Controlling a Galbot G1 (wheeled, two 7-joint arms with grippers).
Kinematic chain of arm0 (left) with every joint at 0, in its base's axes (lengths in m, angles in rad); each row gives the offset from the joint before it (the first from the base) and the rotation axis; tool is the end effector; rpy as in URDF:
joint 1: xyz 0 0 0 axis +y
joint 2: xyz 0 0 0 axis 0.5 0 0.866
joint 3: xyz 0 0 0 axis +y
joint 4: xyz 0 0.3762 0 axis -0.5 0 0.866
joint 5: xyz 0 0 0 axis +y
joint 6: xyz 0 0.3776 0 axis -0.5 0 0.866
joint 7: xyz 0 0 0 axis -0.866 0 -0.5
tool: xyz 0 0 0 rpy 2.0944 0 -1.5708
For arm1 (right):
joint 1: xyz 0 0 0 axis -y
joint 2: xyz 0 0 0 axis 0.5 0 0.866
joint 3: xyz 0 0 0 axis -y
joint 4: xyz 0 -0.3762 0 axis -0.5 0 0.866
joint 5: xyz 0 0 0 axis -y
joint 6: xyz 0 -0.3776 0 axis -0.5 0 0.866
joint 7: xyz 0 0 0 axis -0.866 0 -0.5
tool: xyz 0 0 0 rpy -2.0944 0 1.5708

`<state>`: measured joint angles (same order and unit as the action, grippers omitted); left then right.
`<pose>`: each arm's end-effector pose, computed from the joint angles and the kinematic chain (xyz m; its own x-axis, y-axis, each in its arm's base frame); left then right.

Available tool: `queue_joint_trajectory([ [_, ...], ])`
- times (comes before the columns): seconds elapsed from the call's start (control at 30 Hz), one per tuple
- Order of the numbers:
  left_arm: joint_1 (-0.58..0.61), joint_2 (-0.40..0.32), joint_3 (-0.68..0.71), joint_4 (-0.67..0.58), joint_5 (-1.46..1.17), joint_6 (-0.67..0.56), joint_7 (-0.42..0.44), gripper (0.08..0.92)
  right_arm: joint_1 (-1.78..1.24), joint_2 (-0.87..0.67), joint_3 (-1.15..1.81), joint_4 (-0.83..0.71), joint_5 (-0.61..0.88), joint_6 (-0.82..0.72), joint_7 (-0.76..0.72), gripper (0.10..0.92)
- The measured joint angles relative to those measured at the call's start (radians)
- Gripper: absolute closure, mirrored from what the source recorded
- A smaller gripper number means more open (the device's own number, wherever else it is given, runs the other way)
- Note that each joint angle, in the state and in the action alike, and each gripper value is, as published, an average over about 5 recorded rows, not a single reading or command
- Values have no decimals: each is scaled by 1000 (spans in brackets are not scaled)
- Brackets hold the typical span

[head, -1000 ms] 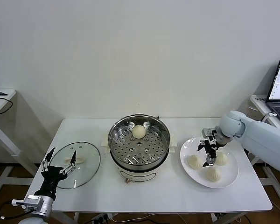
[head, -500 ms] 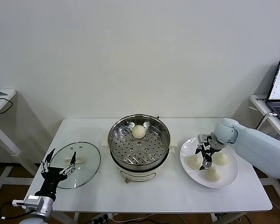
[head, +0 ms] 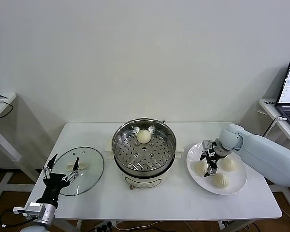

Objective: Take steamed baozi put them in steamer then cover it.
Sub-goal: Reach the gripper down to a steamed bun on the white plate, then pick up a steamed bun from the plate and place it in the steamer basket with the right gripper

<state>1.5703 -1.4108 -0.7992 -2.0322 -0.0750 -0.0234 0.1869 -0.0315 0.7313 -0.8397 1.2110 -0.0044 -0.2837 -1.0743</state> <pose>0.1865 0.1240 -0.3278 -0.9994 0.0174 0.0296 0.0228 0.9808 0.1937 0.5461 -0.1480 -0.2530 -0.1019 -0.1536 0.9829 -0.9946 -0.0033 -0.1036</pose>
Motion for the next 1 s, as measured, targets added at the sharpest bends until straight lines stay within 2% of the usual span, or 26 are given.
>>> queue_joint_trajectory([
  [0.33, 1, -2, 2, -2, 0, -1, -1, 177, -2, -4, 10, 3, -6, 2, -9, 314],
  [0.6, 1, -4, 7, -3, 1, -2, -2, 177, 9, -26, 10, 25, 10, -4, -23, 317],
  [1.0, 0, -1, 13, -15, 2, -1, -4, 177, 254, -127, -172, 170, 189, -56, -52, 314],
])
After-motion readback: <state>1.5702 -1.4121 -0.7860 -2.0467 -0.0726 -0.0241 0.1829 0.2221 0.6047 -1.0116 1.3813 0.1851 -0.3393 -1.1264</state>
